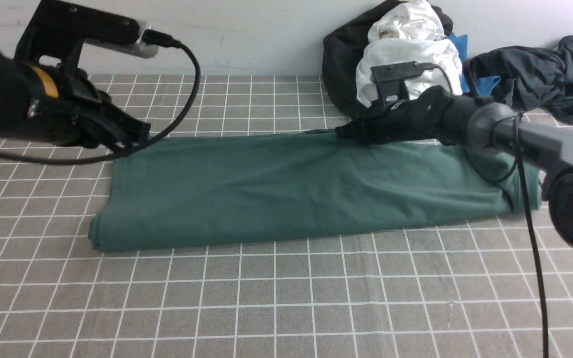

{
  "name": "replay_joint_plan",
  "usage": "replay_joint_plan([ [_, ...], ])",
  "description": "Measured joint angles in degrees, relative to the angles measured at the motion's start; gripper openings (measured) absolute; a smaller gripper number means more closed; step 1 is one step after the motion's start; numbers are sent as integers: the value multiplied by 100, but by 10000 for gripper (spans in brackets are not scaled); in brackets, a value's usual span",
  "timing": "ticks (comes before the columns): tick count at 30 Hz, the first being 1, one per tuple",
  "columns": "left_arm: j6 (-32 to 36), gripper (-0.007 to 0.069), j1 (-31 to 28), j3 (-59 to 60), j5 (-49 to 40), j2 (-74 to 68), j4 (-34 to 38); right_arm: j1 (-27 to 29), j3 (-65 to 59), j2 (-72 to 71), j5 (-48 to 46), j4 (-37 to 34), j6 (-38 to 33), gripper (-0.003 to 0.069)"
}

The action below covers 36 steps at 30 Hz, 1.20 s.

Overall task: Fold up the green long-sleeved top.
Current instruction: Use both arms to drag the lower edge of the fabric forward and fold it over the upper edge, then use the right arm to clamp the right edge of the fabric

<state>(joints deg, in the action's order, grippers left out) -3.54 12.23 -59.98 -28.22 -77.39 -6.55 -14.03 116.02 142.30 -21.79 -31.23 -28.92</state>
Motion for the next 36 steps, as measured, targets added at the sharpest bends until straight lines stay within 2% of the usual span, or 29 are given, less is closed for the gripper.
replay_joint_plan([
  [2, 0, -8, 5, 270, -117, 209, 0, 134, 78, -108, -272, 301, 172, 0],
  [3, 0, -8, 5, 496, -351, 396, 0, 296, 147, -345, -891, 741, 388, 9],
  [5, 0, -8, 5, 639, -655, 510, 0, 375, 171, -516, -1305, 1117, 536, 14],
  [6, 0, -8, 5, 807, -1122, 654, 0, 493, 200, -856, -2095, 1734, 878, 21],
  [7, 0, -8, 5, 821, -1173, 667, 0, 506, 197, -893, -2180, 1804, 917, 22],
  [8, 0, -8, 5, 929, -1558, 770, 0, 599, 205, -1186, -2868, 2359, 1236, 29],
  [11, 48, -8, 5, 1104, -1986, 947, 0, 828, 173, -1582, -3978, 3123, 1730, 34],
  [14, 79, -8, 5, 1197, -1962, 1104, 56, 1115, -155, -1822, -4476, 3399, 1976, 38],
  [19, 100, -8, 5, 1208, -1786, 1273, 304, 1434, -831, -1958, -4778, 3187, 2158, 60],
  [25, 206, -8, 5, 1208, -1782, 1286, 474, 1462, -1456, -1914, -4713, 2958, 1762, 129],
  [31, 354, -8, 5, 1208, -1782, 1286, 608, 1692, -1560, -1663, -4111, 3976, 2342, 249],
  [32, 354, -8, 5, 1208, -1782, 1286, 614, 1811, -1564, -1683, -3937, 4235, 2594, 311],
  [36, 354, -8, 5, 1208, -1768, 1286, 619, 1947, -1564, -1739, -3888, 3996, 2610, 427],
])
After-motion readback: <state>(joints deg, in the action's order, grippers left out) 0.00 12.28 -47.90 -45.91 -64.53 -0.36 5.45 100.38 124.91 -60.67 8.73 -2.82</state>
